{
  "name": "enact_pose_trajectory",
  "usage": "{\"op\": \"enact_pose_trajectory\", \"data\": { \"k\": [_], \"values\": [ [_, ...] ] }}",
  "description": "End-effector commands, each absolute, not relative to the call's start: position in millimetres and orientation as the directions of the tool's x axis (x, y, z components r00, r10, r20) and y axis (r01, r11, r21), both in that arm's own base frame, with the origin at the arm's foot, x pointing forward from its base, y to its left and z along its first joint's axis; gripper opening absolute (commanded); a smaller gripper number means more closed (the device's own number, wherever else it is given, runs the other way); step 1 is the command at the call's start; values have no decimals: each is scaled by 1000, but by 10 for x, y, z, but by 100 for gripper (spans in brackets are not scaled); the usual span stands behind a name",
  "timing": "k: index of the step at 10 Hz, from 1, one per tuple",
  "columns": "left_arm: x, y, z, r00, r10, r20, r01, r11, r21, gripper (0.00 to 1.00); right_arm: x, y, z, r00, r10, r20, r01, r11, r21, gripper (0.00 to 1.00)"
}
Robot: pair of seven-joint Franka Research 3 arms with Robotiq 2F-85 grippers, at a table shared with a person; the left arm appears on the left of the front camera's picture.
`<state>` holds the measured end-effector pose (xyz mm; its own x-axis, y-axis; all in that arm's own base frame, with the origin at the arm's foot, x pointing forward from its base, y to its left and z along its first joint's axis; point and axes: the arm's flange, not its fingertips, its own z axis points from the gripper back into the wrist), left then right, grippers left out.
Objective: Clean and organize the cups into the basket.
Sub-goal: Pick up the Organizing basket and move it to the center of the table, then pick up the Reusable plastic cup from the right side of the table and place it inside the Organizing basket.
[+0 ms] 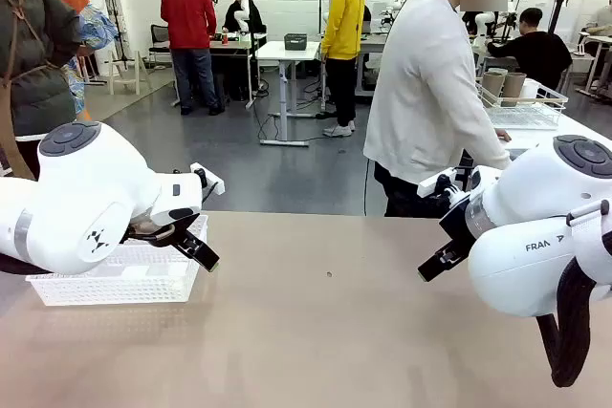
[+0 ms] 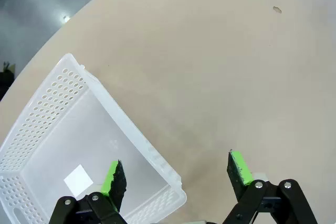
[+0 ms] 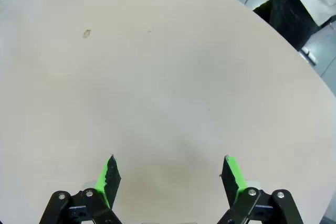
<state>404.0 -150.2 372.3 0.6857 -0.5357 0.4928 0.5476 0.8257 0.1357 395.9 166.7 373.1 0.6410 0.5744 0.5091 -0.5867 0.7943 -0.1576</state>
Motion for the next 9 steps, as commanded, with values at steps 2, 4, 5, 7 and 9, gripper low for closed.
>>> {"op": "enact_pose_trajectory", "data": {
  "k": [2,4,5,7,9],
  "values": [
    [4039,-1503,3723,685,-536,493,548,825,136,100,3959,1667,3731,641,574,509,-587,794,-158,100],
    [4039,-1503,3723,685,-536,493,548,825,136,100,3959,1667,3731,641,574,509,-587,794,-158,100],
    [4039,-1503,3723,685,-536,493,548,825,136,100,3959,1667,3731,641,574,509,-587,794,-158,100],
    [4039,-1503,3723,685,-536,493,548,825,136,100,3959,1667,3731,641,574,509,-587,794,-158,100],
    [4039,-1503,3723,685,-536,493,548,825,136,100,3959,1667,3731,641,574,509,-587,794,-158,100]
  ]
}}
